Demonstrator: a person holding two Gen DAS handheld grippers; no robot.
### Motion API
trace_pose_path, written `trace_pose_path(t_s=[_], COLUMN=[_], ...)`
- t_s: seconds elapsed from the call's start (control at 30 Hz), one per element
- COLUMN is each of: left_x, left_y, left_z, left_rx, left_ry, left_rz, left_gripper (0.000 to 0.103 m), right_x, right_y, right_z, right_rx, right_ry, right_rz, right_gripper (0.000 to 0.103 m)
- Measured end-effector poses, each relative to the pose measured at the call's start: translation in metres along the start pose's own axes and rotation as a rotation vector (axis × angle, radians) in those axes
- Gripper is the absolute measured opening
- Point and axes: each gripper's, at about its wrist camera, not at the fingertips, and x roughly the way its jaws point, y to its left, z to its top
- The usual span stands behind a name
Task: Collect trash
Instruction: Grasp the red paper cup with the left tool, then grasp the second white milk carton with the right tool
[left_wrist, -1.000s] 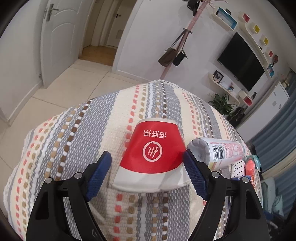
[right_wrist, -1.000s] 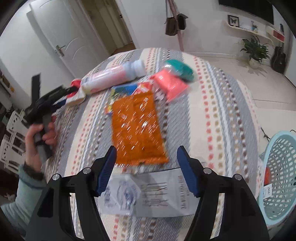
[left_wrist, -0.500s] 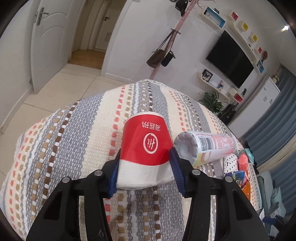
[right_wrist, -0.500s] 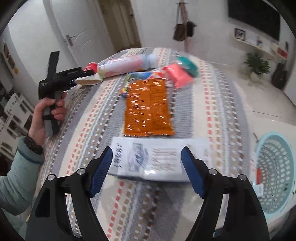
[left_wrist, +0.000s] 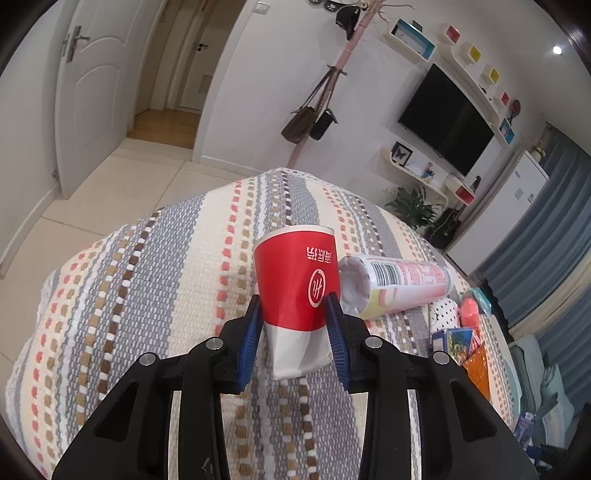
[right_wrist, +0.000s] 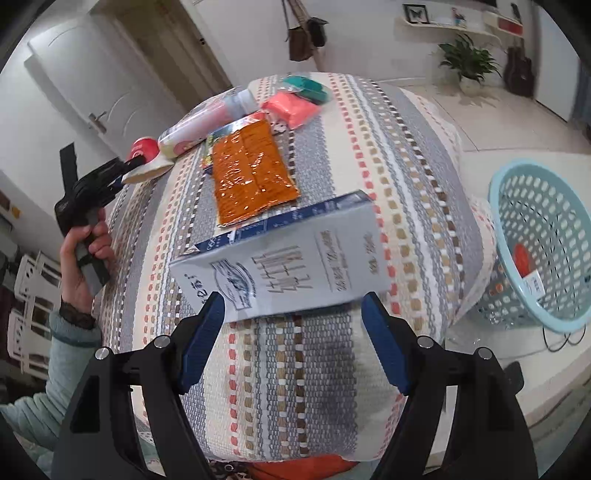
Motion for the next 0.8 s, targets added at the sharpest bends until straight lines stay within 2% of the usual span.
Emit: trace_pose_path(t_s=[0.2,0.4,0.5,0.57,0.8], left_x=[-0.009,-0.019,-0.028,-0.036,-0.067], left_y=[-0.004,-0.005,-0.006,-0.009,-0.023], left_z=[-0.003,-0.011,-0.016,-0.019,-0.033], left_rx=[0.019,0.014,0.016,0.018,0.064], left_ry=[-0.004,0.008,0.0,-0.006,-0.034], left_rz=[-0.025,-0.068,-0.081,-0.101,-0.144], left_gripper=[0.029,0.028,0.028,0.028,0.028], right_x=[0.01,0.03,0.038,0.042,0.069], right_y=[-0.012,-0.007,0.001,0.009,0.05], right_z=[-0.009,0.018,0.038,0.052,0.085], right_rx=[0.08,0.168,0.185,0.177,0.071], right_ry=[0.037,0.011,-0.003,-0.017,0.012], right_rz=[0.063,0.125,0.112,0.112,0.029], right_gripper=[0.073,0.077,0.078,0.083,0.084])
